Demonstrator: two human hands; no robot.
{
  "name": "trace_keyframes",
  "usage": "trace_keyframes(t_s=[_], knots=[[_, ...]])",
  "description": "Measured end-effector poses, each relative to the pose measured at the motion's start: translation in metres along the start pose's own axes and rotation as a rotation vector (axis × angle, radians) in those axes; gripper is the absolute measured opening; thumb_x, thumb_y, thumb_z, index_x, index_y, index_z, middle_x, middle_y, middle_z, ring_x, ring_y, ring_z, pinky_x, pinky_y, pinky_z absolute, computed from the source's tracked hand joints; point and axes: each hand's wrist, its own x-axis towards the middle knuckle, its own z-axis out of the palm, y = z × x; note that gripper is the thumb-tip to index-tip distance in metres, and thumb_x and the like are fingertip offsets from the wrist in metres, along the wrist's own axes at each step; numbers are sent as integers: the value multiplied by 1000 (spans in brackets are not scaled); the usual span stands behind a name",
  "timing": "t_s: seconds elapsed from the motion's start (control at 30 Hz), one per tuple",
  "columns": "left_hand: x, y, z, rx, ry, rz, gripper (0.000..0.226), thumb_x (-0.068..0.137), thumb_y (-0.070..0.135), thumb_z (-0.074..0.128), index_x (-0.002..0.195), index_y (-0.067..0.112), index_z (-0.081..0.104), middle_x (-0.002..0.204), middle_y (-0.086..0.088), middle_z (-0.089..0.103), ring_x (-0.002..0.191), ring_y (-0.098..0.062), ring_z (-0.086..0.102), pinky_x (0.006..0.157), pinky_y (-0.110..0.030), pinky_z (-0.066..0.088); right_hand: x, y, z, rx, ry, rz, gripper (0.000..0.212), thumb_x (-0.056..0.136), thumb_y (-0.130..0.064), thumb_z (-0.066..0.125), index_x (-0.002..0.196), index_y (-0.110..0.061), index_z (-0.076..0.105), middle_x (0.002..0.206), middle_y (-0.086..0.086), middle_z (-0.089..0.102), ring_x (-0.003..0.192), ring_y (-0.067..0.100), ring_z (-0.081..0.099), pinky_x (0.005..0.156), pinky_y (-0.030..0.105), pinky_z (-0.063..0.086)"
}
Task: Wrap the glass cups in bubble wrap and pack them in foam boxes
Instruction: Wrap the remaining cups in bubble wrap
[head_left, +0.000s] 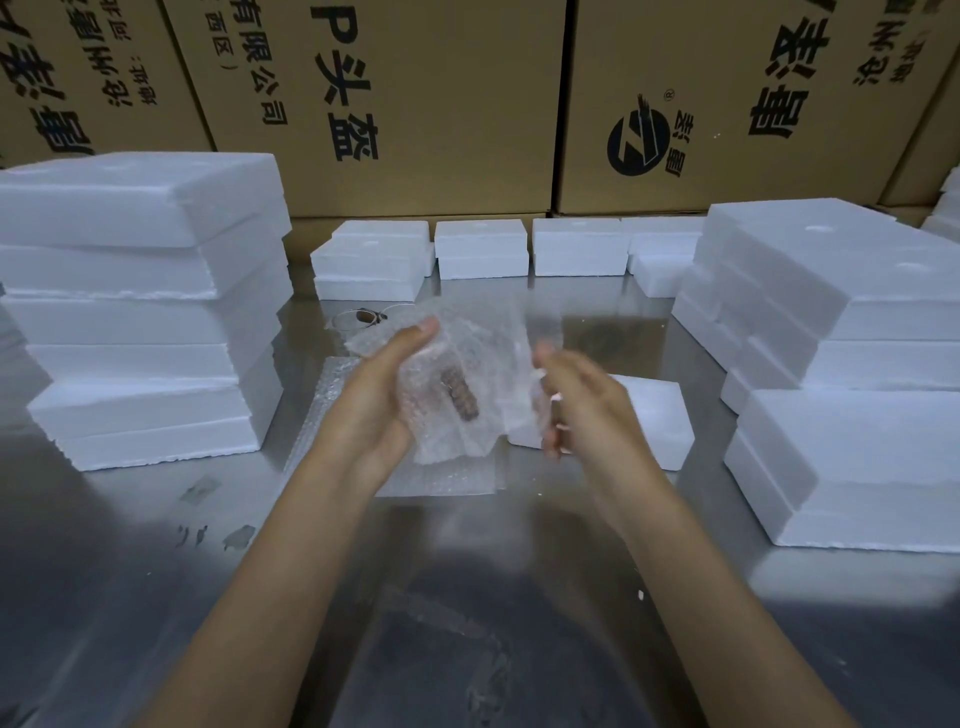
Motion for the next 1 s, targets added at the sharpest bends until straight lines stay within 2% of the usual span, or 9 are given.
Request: trace_keyframes(t_s=[0.13, 0.23, 0.3, 0.4, 0.47, 0.57, 0.67, 0.87, 1.0], knots=[[4, 7, -13, -252, -10, 20, 33, 94, 23, 66, 126, 16, 66, 133, -11, 64, 124, -30, 60, 103, -50, 49, 9, -3, -19, 140, 216, -37, 19, 92, -20, 56, 109, -24, 62, 76, -10, 66, 44, 12, 47, 62, 35, 48], [4, 6, -9, -343, -2, 37, 49, 95, 26, 65, 141, 14, 54, 142, -13, 57, 129, -32, 56, 108, -52, 44, 6, 0, -11, 50, -69, 102, 30, 83, -24, 65, 113, -23, 64, 92, 3, 64, 54, 15, 56, 55, 34, 51], [3, 2, -4, -316, -35, 44, 42, 97, 26, 62, 136, 13, 58, 137, -13, 60, 128, -31, 56, 109, -49, 44, -2, 7, 4, -39, -291, 139, 45, 74, -45, 76, 115, -28, 66, 101, -2, 70, 78, 15, 69, 71, 37, 57], [3, -5, 2, -184, -130, 27, 32, 97, 21, 59, 126, 9, 65, 128, -14, 63, 120, -30, 60, 107, -45, 47, -3, 16, 18, 96, -225, 45, 49, 79, -48, 78, 120, -21, 70, 113, -3, 74, 106, 17, 70, 97, 40, 53], [1, -8, 5, -51, -194, -23, 36, 91, 16, 63, 126, 6, 66, 129, -14, 64, 117, -29, 63, 105, -42, 48, 3, 15, 10, 212, -10, 37, 34, 81, -36, 79, 109, -16, 74, 103, 2, 77, 98, 20, 73, 93, 41, 55], [1, -12, 4, 216, -164, -94, 60, 74, 9, 72, 132, 7, 58, 124, -11, 68, 113, -28, 65, 98, -40, 52, 12, 15, -7, 187, 180, 51, 5, 83, -20, 76, 78, -22, 76, 78, -3, 76, 74, 16, 74, 69, 29, 57], [-2, -20, 6, 426, -263, -147, 62, 69, 4, 73, 129, 17, 59, 123, -10, 69, 115, -30, 65, 100, -43, 49, 13, 15, -16, -18, 277, -13, 27, 82, -9, 67, 57, -19, 65, 53, -13, 63, 52, 3, 63, 45, 15, 46], [-3, -26, 9, 540, -318, -130, 45, 73, 24, 81, 113, 19, 62, 118, -2, 71, 112, -20, 67, 93, -34, 52, 13, 15, -19, -406, 335, -205, 37, 80, -31, 70, 60, -3, 56, 53, 8, 58, 50, 20, 55, 54, 37, 47], [1, -36, 10, 683, -82, 51, 39, 71, 14, 84, 97, -4, 61, 95, -4, 72, 89, -18, 66, 84, -35, 48, 13, 21, -19, -658, 262, -266, 32, 73, -28, 63, 55, -8, 46, 50, 6, 40, 52, 25, 35, 50, 37, 32]])
